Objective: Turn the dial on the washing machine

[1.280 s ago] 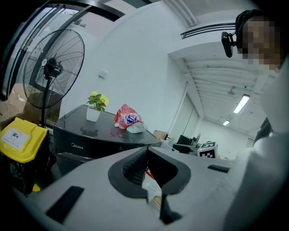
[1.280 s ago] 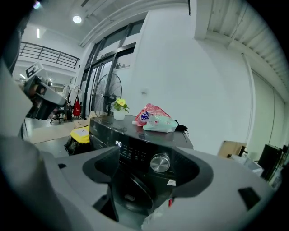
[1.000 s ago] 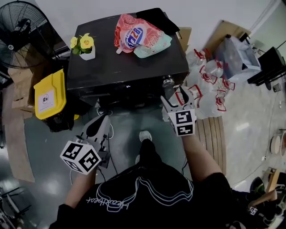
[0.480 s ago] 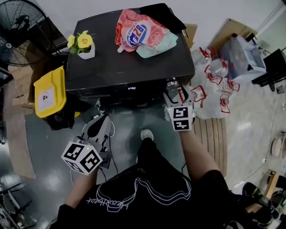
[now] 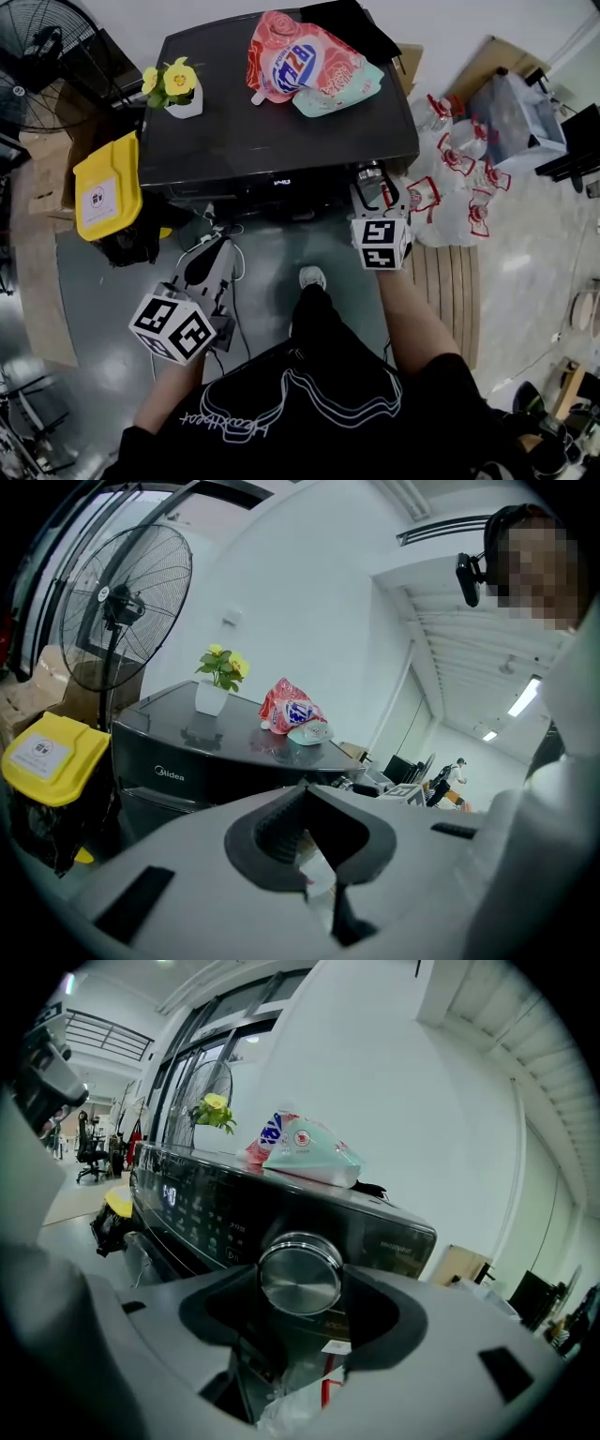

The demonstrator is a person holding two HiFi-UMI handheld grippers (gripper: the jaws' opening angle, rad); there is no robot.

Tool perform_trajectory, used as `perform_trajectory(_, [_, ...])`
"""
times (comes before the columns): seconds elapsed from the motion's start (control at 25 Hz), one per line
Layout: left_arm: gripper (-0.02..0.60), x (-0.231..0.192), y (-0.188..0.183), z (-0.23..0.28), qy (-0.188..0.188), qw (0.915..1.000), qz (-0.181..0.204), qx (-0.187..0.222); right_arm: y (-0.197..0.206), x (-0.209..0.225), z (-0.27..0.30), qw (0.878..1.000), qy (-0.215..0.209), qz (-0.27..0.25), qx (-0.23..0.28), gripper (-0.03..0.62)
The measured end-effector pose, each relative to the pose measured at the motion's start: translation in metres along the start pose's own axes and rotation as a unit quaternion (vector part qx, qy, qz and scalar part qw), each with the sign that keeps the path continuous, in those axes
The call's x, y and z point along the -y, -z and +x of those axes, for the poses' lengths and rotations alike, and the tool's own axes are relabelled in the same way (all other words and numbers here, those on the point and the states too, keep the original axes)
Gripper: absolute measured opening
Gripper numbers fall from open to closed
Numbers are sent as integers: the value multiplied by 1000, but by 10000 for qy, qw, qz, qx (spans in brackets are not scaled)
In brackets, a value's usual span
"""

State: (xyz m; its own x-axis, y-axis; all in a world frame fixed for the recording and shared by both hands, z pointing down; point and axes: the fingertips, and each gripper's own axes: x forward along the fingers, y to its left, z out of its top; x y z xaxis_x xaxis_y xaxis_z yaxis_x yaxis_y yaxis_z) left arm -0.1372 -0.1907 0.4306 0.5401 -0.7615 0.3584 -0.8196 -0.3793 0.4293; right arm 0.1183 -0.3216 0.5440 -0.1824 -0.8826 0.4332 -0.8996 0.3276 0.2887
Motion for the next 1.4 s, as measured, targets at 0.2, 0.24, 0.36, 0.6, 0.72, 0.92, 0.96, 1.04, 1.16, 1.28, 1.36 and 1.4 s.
perform_trajectory(0.2, [5,-4,2,0,-55,10000,-27,-10,0,0,0,9999,4,98,43,282])
perform_trajectory(0.24, [5,-4,3,0,-62,10000,-39,-20,0,1,0,9999,-10,125,54,282])
perform_trajectory(0.36, [5,-5,6,0,-59,10000,-44,-40,0,1,0,9996,-58,263,72,282])
perform_trajectory(0.6, [5,-4,8,1,-59,9999,-61,-78,3,2,1,9964,-235,802,110,282])
perform_trajectory(0.72, [5,-4,8,1,-41,10000,-48,-69,4,3,1,9920,-378,1191,149,282])
perform_trajectory(0.92, [5,-5,9,0,-55,9999,-96,-82,6,5,2,9737,-655,2173,212,281])
perform_trajectory(0.96, [5,-5,9,-1,-54,9999,-104,-79,6,6,1,9706,-687,2295,215,282])
perform_trajectory(1.04, [5,-4,7,-2,-56,9999,-103,-68,6,6,2,9665,-739,2451,200,282])
perform_trajectory(1.16, [5,-5,5,-4,-69,9999,-91,-52,6,6,2,9620,-796,2607,184,282])
perform_trajectory(1.28, [5,-3,3,-5,-60,9999,-75,-36,7,6,2,9545,-876,2843,191,281])
perform_trajectory(1.36, [5,-2,2,-6,-48,10000,-64,-24,7,6,1,9484,-948,3020,198,281])
perform_trajectory(1.4, [5,-2,2,-6,-42,10000,-63,-23,7,6,2,9449,-985,3114,202,282])
